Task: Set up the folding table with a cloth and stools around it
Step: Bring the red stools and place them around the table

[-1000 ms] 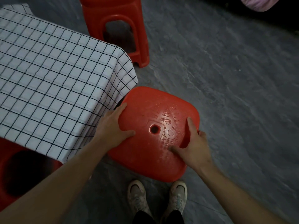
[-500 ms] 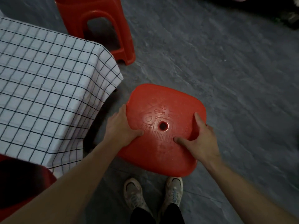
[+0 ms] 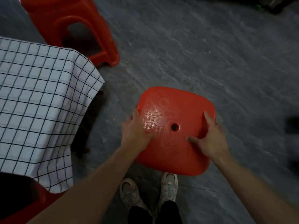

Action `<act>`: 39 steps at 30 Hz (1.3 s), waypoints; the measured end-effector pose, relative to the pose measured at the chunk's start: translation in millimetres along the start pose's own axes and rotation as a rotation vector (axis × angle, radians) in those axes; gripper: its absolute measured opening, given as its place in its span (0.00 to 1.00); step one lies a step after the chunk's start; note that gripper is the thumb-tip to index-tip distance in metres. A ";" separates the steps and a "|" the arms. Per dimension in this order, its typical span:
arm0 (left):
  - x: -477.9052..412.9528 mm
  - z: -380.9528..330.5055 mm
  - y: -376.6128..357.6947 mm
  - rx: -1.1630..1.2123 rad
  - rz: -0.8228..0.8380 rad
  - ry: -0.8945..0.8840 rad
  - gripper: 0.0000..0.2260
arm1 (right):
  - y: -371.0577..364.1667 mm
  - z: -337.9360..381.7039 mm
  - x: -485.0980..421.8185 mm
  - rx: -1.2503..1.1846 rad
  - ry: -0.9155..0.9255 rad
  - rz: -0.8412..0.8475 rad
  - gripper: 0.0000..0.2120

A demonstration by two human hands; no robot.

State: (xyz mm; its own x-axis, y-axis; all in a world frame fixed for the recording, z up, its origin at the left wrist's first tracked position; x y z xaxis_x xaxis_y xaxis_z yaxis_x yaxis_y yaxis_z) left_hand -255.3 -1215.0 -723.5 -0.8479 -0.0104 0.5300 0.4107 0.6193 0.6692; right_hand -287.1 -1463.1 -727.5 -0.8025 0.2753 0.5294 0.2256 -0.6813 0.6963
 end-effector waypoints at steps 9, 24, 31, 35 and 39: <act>9.4 4.9 -3.4 0.016 -0.018 0.030 0.49 | -0.2 -2.4 4.6 -0.014 0.002 0.000 0.56; 7.1 12.2 5.8 0.077 -0.054 0.080 0.46 | -4.2 16.7 -2.1 0.008 0.029 0.051 0.57; 20.8 14.4 0.3 0.058 -0.025 0.105 0.49 | -5.4 12.4 12.8 0.053 0.021 0.056 0.56; 14.9 15.8 2.8 0.048 -0.021 0.092 0.48 | -5.3 16.8 12.8 0.047 -0.003 0.059 0.57; 16.9 24.2 6.9 0.044 0.023 0.053 0.52 | -2.9 20.7 14.9 0.101 -0.022 0.060 0.56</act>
State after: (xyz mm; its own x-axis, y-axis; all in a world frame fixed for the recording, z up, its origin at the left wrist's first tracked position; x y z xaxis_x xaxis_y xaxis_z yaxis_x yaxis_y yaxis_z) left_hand -274.9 -1191.9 -722.5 -0.8188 -0.0368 0.5730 0.4138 0.6540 0.6333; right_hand -288.3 -1443.0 -711.6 -0.7739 0.2515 0.5813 0.3281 -0.6258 0.7076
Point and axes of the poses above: each hand's wrist, its own x-axis away from the middle knuckle, its own y-axis out of the back of the hand, z = x × y, the point moved 2 cm from there along -x, towards the middle knuckle, and after that the axes turned 5 degrees about z, right-handed, at the moved point
